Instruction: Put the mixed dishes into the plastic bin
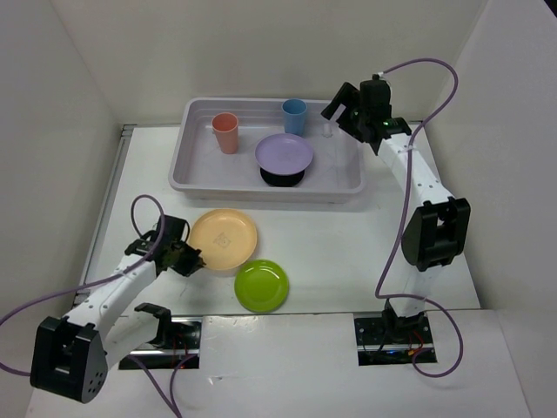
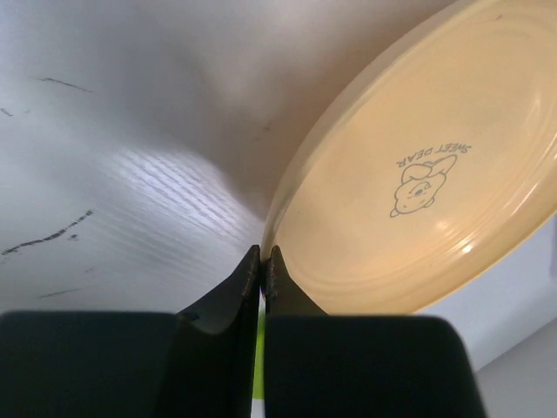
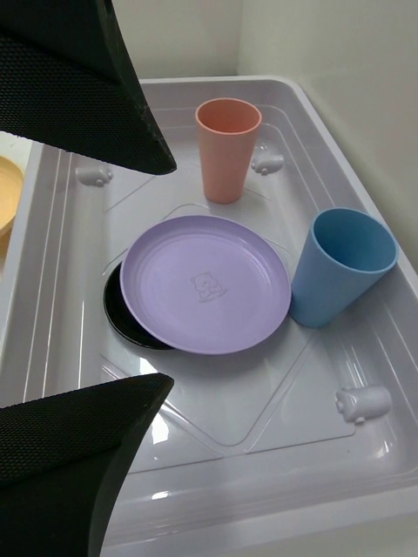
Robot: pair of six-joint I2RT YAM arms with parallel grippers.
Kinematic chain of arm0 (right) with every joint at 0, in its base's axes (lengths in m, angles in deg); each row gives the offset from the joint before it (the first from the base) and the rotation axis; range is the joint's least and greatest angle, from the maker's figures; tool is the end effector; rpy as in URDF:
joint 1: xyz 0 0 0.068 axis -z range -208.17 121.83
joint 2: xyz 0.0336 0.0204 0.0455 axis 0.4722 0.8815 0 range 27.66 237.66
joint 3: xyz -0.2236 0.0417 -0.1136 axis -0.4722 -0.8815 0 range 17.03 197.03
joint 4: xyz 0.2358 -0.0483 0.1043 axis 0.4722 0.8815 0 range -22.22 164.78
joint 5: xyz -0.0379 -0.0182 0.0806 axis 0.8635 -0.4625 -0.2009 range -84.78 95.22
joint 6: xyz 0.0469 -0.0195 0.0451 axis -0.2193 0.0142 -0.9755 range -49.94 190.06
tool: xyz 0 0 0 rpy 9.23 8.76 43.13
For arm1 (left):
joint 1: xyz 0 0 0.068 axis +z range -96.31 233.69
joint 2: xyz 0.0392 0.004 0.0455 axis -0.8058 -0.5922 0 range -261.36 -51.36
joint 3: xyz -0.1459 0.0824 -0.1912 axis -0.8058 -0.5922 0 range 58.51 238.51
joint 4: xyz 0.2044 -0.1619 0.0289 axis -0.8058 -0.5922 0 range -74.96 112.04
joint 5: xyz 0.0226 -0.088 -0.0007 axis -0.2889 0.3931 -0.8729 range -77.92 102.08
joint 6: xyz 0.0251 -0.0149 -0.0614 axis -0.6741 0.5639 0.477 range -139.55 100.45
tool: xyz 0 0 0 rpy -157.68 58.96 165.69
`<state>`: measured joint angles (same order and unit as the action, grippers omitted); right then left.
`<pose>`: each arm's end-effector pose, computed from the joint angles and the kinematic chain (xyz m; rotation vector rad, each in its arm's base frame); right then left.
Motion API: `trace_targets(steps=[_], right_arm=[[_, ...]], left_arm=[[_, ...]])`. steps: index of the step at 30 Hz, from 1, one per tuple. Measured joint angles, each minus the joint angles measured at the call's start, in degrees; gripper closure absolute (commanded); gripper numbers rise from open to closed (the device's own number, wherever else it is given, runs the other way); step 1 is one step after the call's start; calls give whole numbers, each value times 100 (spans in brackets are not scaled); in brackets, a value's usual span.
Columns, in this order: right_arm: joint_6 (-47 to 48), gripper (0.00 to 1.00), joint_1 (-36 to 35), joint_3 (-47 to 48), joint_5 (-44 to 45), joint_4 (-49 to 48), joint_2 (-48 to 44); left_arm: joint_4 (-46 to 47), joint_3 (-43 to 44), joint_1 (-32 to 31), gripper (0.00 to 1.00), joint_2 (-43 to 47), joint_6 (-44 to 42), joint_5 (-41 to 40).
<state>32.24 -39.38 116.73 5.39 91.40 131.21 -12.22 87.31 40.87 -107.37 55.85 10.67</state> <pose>0.4325 0.0853 0.3355 0.4836 2.0355 0.5242 0.1862 -0.0409 0.1444 -1.4256 2.3292 -0.4589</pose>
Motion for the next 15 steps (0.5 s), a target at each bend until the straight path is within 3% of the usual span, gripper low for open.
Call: trace_targets(steps=[15], right_arm=[[4,0,0,-278,48,72,-726]], left_arm=[[-490,890,-140,100,1493,-992,20]])
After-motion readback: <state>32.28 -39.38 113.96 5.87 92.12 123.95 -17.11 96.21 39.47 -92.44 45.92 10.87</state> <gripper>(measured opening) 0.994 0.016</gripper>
